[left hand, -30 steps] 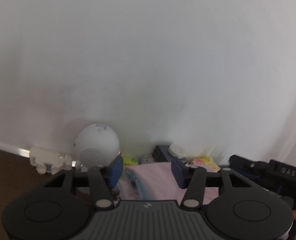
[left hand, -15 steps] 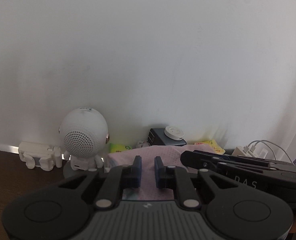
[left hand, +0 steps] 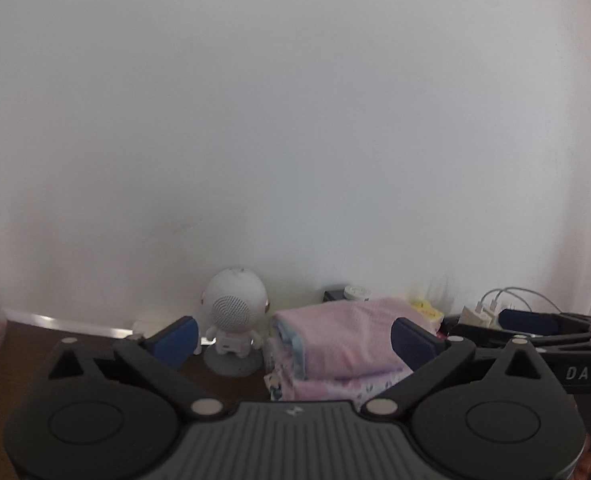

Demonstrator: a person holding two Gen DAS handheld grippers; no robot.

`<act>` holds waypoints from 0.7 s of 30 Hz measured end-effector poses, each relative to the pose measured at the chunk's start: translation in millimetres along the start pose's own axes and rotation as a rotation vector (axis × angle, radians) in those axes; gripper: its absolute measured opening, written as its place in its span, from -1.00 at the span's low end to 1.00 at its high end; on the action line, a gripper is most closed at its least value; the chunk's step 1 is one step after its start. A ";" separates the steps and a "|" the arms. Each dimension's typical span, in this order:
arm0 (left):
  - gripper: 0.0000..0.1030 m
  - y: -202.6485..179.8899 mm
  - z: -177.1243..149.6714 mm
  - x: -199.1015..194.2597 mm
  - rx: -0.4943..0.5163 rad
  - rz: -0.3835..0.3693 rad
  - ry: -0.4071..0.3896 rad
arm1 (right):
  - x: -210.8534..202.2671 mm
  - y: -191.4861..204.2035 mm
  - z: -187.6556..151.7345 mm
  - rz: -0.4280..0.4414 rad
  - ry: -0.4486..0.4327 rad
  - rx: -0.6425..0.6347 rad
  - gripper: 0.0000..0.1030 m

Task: Fold clothes

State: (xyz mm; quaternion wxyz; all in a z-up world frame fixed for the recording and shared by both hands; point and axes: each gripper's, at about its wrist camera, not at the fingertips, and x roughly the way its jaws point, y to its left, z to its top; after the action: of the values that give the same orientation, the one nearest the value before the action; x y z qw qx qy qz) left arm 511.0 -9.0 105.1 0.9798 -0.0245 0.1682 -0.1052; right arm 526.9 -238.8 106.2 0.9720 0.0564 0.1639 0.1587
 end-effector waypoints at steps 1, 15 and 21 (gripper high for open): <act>1.00 -2.0 -6.2 -11.4 0.003 0.006 0.007 | -10.6 3.7 -5.4 -0.007 -0.003 -0.004 0.99; 1.00 -28.8 -97.7 -185.8 -0.010 -0.074 0.058 | -170.5 62.9 -86.3 -0.148 0.053 -0.039 0.99; 1.00 -30.2 -146.3 -261.0 -0.103 -0.057 0.096 | -229.8 78.5 -125.3 -0.092 0.190 -0.006 0.99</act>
State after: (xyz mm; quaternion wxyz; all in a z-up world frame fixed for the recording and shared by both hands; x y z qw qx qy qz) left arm 215.6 15.6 54.5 0.9646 -0.0745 0.2196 -0.1253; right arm 256.0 -232.7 70.2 0.9584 0.0305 0.2574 0.1191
